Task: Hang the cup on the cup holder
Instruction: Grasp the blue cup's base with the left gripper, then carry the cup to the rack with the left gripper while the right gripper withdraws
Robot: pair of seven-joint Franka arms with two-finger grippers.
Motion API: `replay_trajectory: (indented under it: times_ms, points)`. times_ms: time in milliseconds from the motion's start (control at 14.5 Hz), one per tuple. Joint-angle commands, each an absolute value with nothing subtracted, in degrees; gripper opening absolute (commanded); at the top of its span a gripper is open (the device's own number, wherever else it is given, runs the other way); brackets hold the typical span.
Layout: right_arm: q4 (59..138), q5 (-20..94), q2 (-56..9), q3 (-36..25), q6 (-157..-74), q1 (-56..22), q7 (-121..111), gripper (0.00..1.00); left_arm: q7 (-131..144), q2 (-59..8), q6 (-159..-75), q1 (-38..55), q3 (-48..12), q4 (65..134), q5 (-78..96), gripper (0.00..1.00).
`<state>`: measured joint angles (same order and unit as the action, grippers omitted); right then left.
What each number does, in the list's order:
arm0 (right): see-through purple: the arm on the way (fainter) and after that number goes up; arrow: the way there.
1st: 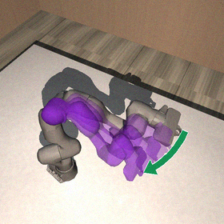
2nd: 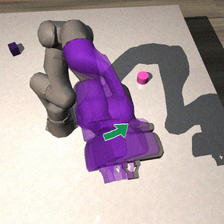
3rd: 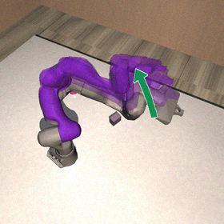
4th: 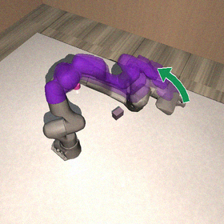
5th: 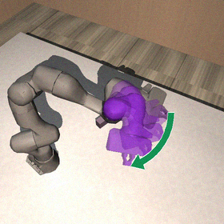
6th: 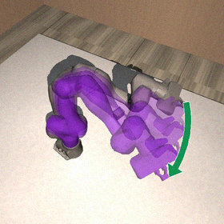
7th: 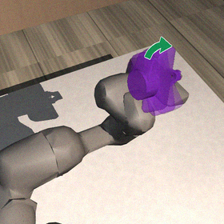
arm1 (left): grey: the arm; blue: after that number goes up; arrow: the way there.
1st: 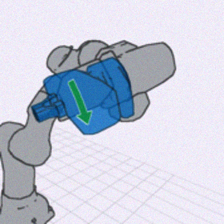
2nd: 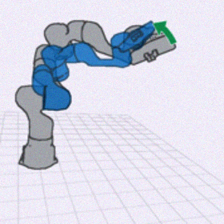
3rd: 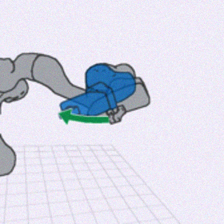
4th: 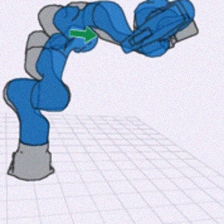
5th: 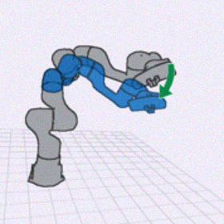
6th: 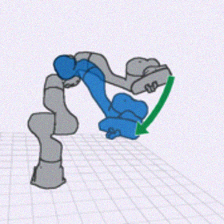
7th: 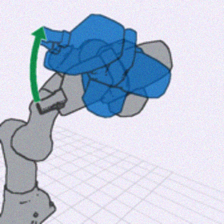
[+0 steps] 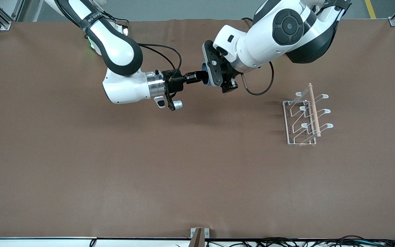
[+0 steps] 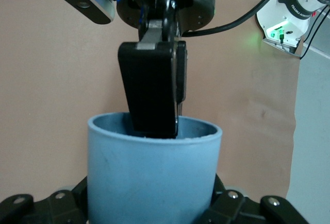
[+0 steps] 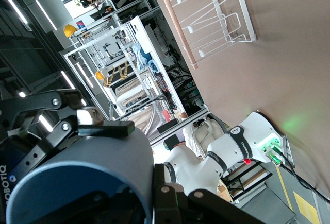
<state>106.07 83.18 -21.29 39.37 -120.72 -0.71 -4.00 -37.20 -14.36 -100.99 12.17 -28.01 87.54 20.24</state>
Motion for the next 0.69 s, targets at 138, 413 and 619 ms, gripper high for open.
replay_trajectory:
  times_ms: [138,413,619]
  points:
    - [106.61,85.08,-20.57,39.90,-121.47,-0.35,-5.10,0.13,-37.71,-14.77,-100.37,12.75,-28.30,87.01,19.08,0.17]
    - [107.23,84.55,-20.13,39.81,-123.84,0.44,-3.52,1.00,-29.84,-14.50,-95.55,12.48,-28.30,86.92,11.70,0.00]
    - [107.23,81.24,-19.78,37.98,-124.10,2.19,-1.06,1.00,-22.85,-14.76,-90.63,12.39,-28.30,86.92,2.33,0.01]
